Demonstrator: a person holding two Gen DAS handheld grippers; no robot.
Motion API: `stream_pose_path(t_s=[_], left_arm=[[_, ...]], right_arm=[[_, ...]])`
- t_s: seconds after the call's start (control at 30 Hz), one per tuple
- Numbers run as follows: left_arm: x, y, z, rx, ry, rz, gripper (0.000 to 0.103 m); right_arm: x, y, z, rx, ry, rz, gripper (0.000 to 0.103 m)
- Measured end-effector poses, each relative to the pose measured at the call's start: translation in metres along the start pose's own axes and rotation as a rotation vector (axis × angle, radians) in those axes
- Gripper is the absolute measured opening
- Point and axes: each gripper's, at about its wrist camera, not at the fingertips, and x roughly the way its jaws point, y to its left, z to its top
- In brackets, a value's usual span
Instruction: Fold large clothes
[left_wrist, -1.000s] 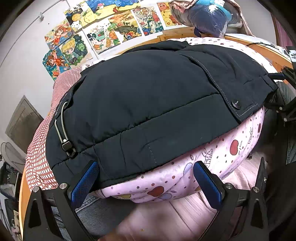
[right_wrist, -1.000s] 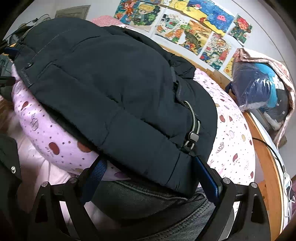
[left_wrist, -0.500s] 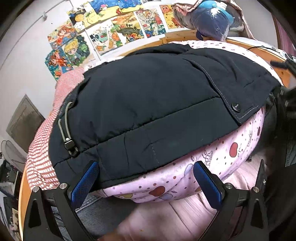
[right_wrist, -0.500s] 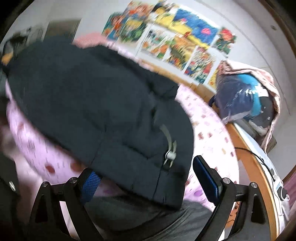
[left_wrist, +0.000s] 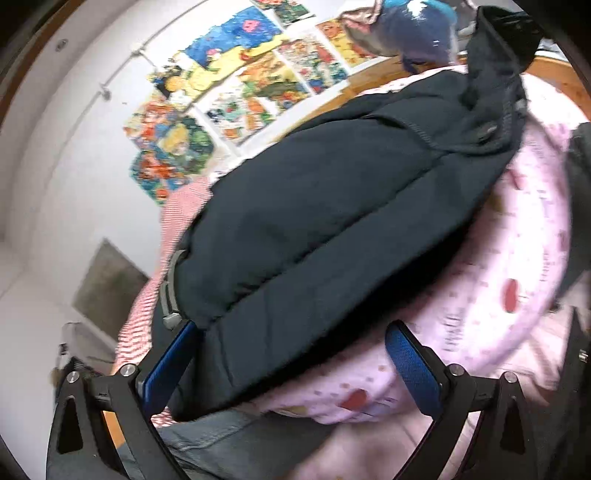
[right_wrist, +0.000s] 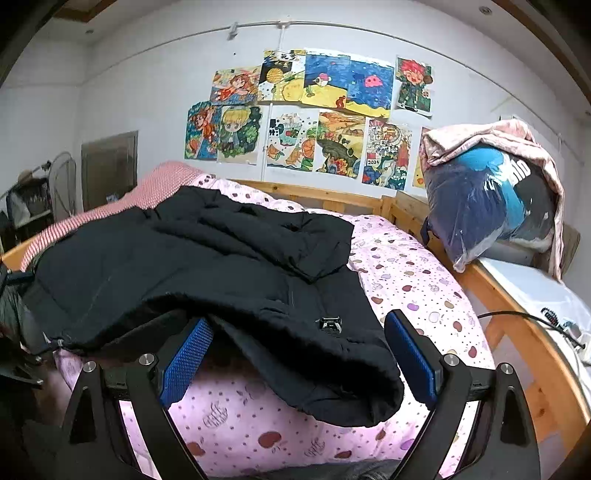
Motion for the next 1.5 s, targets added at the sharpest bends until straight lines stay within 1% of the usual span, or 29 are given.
stream_pose_path(t_s=[0.03,0.07,0.1,0.13,0.2,0.23,0.4,0.47,0.5,0.53,0.57,0.63,0.67,0.7,0.73,0.8,0.83,0.97,1.0,1.03,1.1,1.2,1.37,1.5], left_arm=[[0.001,0.001,0.001,-0.003,-0.001,0.013,0.092],[0.001,0.002,0.002,-0.007,-0.006,0.027,0.081],[0.001,0.003,0.003,-0.006,-0.015,0.037,0.068],[0.001,0.003,0.004,-0.006,-0.018,0.046,0.066],[0.001,0.006,0.005,-0.014,-0.028,0.055,0.058],[0.000,0.008,0.006,-0.015,-0.033,0.051,0.057],[-0.009,0.016,0.010,-0.023,-0.072,0.045,0.045],[-0.011,0.019,0.011,-0.026,-0.082,0.040,0.036],[-0.011,0.020,0.012,-0.027,-0.085,0.040,0.034],[-0.012,0.022,0.014,-0.029,-0.090,0.038,0.032],[-0.012,0.022,0.015,-0.032,-0.092,0.036,0.030],[-0.013,0.025,0.018,-0.040,-0.100,0.033,0.028],[-0.013,0.027,0.020,-0.045,-0.105,0.031,0.026],[-0.015,0.028,0.021,-0.050,-0.111,0.028,0.024],[-0.016,0.030,0.022,-0.054,-0.118,0.028,0.022],[-0.020,0.033,0.024,-0.066,-0.140,0.024,0.019],[-0.022,0.036,0.025,-0.074,-0.149,0.023,0.019],[-0.032,0.043,0.028,-0.111,-0.178,0.021,0.013],[-0.035,0.046,0.029,-0.123,-0.189,0.019,0.011],[-0.039,0.050,0.030,-0.141,-0.202,0.019,0.011],[-0.046,0.056,0.031,-0.173,-0.223,0.012,0.009],[-0.055,0.062,0.029,-0.203,-0.239,0.011,0.008],[-0.070,0.069,0.022,-0.247,-0.252,-0.002,0.008],[-0.085,0.081,0.019,-0.286,-0.245,-0.038,0.008]], right_arm=[[0.004,-0.002,0.000,0.000,0.000,0.002,0.090],[0.008,-0.004,0.001,-0.002,0.001,0.001,0.090],[0.010,-0.003,-0.003,-0.012,0.003,-0.004,0.090],[0.009,0.000,-0.003,-0.020,0.006,-0.007,0.090],[0.011,0.001,-0.011,-0.048,0.017,-0.017,0.090],[0.012,0.002,-0.016,-0.064,0.026,-0.021,0.090],[0.007,0.009,-0.038,-0.144,0.074,-0.058,0.090],[0.005,0.015,-0.044,-0.175,0.096,-0.062,0.090],[0.005,0.018,-0.047,-0.192,0.105,-0.062,0.087],[0.004,0.022,-0.050,-0.207,0.114,-0.063,0.082],[0.005,0.025,-0.053,-0.220,0.122,-0.062,0.080],[0.005,0.031,-0.055,-0.227,0.131,-0.057,0.067],[0.006,0.033,-0.057,-0.231,0.139,-0.049,0.064],[0.006,0.036,-0.058,-0.236,0.144,-0.049,0.056],[0.006,0.039,-0.058,-0.247,0.148,-0.058,0.044],[0.005,0.045,-0.057,-0.268,0.145,-0.086,0.032],[0.003,0.046,-0.057,-0.264,0.141,-0.086,0.025],[-0.008,0.043,-0.047,-0.208,0.104,-0.080,0.016],[-0.015,0.042,-0.043,-0.182,0.074,-0.081,0.010],[-0.019,0.042,-0.041,-0.166,0.056,-0.068,0.007],[-0.031,0.041,-0.035,-0.134,0.013,-0.073,0.007],[-0.041,0.038,-0.032,-0.112,-0.008,-0.060,0.006],[-0.061,0.035,-0.031,-0.082,-0.075,-0.055,0.006],[-0.086,0.036,-0.024,-0.052,-0.122,-0.039,0.006]])
